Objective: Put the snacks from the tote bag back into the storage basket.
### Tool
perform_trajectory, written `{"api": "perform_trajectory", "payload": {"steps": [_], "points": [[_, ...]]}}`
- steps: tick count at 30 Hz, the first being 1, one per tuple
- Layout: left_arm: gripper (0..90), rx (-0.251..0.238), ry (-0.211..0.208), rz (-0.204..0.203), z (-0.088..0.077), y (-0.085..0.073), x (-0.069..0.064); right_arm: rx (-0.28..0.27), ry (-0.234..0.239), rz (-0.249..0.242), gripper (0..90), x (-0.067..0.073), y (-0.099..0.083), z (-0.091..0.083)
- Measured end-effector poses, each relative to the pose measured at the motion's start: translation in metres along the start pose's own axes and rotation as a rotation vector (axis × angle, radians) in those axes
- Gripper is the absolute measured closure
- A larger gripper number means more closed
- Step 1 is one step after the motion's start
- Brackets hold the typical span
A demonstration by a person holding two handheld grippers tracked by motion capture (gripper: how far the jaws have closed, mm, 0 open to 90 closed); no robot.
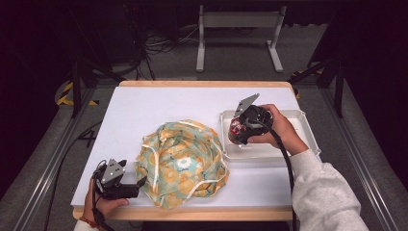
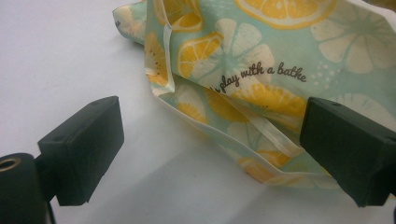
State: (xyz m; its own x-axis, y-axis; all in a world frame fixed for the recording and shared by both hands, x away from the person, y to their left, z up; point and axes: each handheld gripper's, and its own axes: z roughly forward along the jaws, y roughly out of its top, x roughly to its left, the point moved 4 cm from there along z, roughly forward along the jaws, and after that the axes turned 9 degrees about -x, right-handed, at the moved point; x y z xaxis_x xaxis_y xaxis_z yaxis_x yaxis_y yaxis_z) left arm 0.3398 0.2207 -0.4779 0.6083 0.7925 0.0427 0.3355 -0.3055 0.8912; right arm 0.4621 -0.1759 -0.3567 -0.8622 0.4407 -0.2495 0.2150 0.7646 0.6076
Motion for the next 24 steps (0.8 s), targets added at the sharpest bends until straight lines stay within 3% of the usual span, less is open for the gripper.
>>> {"api": "perform_trajectory", "payload": {"steps": [24], "points": [[6.1, -0.01, -0.001, -0.009, -0.001, 0.0, 0.0, 0.089, -0.063, 0.09, 24.6, -0.033, -0.033, 0.015]]}}
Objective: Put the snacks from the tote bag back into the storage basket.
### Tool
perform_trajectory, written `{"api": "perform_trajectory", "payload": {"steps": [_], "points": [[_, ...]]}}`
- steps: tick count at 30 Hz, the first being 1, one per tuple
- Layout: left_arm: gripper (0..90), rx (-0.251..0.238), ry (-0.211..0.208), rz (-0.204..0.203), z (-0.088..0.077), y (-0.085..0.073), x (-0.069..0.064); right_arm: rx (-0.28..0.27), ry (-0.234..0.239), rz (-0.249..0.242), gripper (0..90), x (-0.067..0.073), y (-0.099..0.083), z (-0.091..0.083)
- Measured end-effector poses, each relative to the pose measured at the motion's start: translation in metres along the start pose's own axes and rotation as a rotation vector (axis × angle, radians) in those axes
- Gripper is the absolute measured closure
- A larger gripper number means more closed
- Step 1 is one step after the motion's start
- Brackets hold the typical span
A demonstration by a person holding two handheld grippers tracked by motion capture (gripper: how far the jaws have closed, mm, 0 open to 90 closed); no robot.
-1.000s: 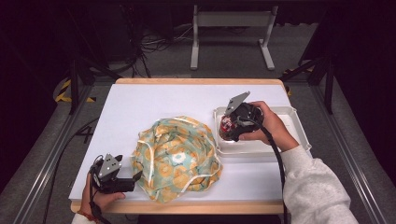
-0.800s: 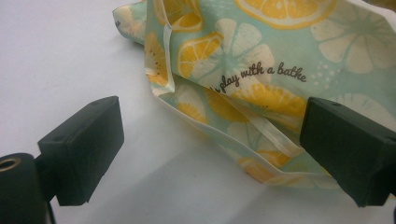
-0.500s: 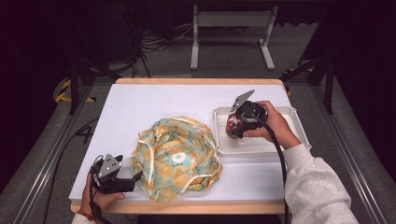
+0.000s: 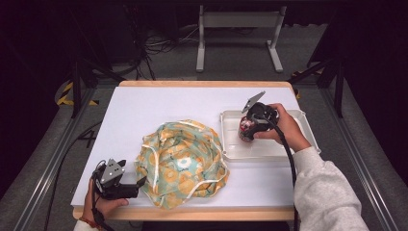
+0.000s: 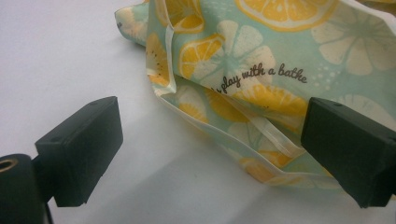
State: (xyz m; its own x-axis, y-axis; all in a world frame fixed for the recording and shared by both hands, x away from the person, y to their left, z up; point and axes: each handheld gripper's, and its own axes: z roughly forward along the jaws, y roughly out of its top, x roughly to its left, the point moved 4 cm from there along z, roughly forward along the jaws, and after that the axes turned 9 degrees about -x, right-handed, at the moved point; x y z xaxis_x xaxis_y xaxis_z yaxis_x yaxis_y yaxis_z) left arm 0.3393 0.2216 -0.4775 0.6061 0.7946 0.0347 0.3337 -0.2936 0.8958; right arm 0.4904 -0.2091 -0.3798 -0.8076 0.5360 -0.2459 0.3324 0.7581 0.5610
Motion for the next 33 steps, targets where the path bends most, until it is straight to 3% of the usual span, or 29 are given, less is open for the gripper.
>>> {"api": "perform_trajectory", "payload": {"steps": [18, 33], "points": [[6.0, -0.004, -0.011, 0.003, 0.001, 0.001, -0.001, 0.036, -0.012, 0.067, 24.6, -0.015, -0.019, 0.003], [6.0, 0.001, -0.025, 0.006, 0.001, 0.0, -0.002, 0.063, -0.014, 0.109, 24.6, -0.019, -0.03, 0.007]]}}
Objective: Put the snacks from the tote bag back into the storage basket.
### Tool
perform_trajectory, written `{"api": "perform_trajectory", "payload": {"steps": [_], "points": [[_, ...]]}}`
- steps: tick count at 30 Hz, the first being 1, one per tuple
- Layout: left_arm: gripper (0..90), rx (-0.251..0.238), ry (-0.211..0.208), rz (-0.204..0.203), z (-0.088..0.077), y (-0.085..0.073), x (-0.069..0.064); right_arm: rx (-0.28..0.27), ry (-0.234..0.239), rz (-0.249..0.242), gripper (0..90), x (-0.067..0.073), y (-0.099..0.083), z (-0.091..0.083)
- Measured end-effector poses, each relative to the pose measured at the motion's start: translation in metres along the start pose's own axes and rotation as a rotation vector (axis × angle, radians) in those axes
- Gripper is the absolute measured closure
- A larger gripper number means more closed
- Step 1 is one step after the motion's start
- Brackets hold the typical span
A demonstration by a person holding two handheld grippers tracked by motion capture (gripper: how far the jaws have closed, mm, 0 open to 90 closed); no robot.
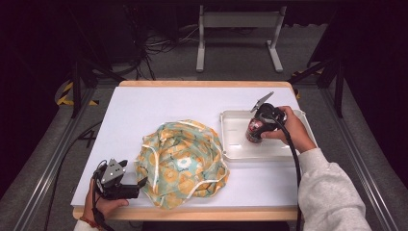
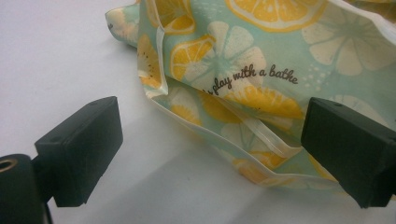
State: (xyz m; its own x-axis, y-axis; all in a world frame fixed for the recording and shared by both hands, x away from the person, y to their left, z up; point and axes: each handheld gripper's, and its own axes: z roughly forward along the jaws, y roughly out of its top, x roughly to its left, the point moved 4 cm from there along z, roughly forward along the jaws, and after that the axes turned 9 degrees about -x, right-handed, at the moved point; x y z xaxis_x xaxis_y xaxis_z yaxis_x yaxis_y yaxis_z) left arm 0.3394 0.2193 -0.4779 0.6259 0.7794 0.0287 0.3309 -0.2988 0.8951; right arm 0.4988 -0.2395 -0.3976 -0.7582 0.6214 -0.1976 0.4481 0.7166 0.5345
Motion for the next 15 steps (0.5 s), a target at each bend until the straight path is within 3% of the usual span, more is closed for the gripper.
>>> {"api": "perform_trajectory", "payload": {"steps": [15], "points": [[6.0, 0.002, -0.007, 0.002, 0.0001, -0.0003, 0.0001, -0.017, 0.012, 0.048, 24.1, -0.004, -0.0063, 0.0031]]}}
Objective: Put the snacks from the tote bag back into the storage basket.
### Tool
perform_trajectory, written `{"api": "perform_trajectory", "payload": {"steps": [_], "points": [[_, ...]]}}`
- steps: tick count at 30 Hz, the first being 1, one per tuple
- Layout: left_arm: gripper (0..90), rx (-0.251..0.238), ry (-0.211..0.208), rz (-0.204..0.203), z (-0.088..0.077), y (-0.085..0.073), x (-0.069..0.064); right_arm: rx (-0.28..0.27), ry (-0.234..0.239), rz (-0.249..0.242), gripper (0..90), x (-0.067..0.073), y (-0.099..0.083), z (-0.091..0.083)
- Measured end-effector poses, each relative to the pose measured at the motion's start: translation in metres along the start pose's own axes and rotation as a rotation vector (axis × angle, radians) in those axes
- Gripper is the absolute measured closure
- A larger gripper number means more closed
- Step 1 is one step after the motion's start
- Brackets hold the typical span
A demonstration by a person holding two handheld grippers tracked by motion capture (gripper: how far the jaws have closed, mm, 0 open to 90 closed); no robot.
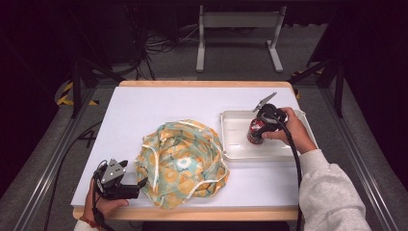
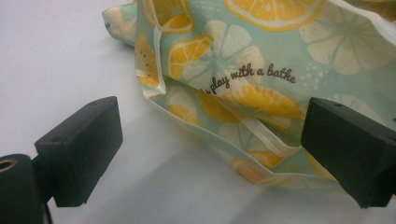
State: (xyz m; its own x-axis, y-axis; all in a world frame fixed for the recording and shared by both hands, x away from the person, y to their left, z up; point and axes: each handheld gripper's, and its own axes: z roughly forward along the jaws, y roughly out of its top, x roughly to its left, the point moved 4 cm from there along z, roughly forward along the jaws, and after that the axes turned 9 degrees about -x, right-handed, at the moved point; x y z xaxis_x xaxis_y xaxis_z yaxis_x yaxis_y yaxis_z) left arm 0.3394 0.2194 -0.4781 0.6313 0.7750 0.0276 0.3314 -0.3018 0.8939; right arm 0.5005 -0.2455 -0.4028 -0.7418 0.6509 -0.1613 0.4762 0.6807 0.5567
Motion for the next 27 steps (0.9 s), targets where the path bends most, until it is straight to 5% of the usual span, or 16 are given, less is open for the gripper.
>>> {"api": "perform_trajectory", "payload": {"steps": [27], "points": [[6.2, 0.008, -0.007, 0.003, 0.001, 0.0, -0.001, -0.048, -0.024, 0.018, 19.0, -0.001, -0.001, -0.013]]}}
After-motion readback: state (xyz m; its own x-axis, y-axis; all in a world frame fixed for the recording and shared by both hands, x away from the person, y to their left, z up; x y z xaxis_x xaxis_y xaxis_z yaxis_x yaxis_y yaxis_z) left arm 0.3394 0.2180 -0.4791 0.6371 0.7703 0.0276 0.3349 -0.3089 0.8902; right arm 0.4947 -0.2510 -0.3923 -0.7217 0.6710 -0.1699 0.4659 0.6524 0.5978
